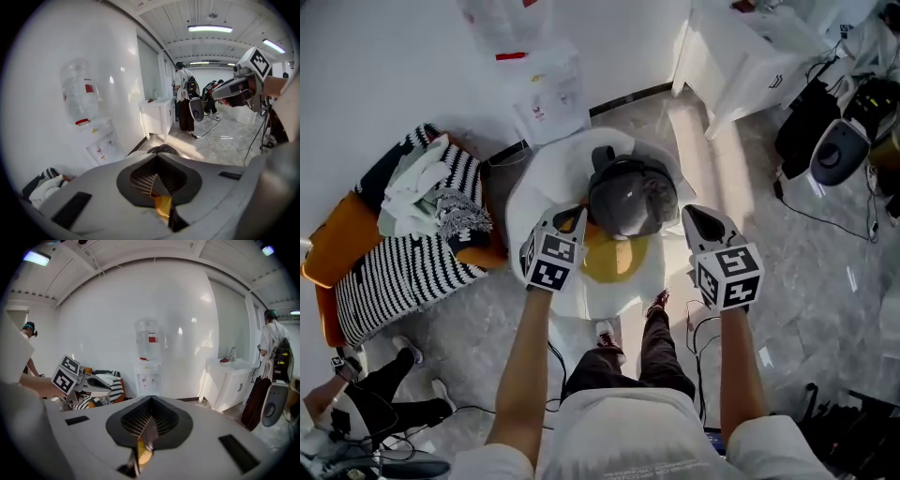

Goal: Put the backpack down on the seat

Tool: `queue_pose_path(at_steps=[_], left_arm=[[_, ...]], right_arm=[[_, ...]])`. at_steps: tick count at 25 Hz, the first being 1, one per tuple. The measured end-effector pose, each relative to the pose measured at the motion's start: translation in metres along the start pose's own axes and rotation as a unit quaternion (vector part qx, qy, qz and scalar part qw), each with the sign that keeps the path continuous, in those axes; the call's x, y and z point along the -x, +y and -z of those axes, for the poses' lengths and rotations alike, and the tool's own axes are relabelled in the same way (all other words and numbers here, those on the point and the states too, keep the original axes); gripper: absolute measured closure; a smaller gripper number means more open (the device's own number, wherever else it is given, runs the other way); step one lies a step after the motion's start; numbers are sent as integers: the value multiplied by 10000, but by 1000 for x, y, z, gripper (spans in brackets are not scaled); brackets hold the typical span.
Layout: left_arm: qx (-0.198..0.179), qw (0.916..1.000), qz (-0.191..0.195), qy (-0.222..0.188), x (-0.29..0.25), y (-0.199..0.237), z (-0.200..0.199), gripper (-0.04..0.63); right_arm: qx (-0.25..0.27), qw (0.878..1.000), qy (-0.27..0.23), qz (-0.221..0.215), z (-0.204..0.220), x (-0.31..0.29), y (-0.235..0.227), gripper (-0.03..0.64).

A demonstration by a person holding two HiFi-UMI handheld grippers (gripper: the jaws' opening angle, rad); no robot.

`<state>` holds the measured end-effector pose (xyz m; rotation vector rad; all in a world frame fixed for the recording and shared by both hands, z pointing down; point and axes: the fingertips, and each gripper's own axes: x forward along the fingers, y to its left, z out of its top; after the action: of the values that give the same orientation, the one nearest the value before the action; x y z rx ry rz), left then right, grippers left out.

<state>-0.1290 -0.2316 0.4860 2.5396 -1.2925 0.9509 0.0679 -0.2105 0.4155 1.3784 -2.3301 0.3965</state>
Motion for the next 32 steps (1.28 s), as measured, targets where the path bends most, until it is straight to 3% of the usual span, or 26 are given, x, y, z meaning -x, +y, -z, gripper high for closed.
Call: queue_pose_path(at_steps=[9, 13, 32], left_arm=[[-21, 9975, -267, -654, 74, -2, -51, 595], [-254, 9957, -408, -793, 99, -7, -67, 595], [-372, 9801, -520, -1882, 213, -37, -129, 595]], right_arm=[[204, 9987, -440, 147, -50, 54, 20, 615], [198, 9986, -486, 48, -58, 66, 40, 615], [407, 9919, -1189, -174, -103, 151, 118, 615]])
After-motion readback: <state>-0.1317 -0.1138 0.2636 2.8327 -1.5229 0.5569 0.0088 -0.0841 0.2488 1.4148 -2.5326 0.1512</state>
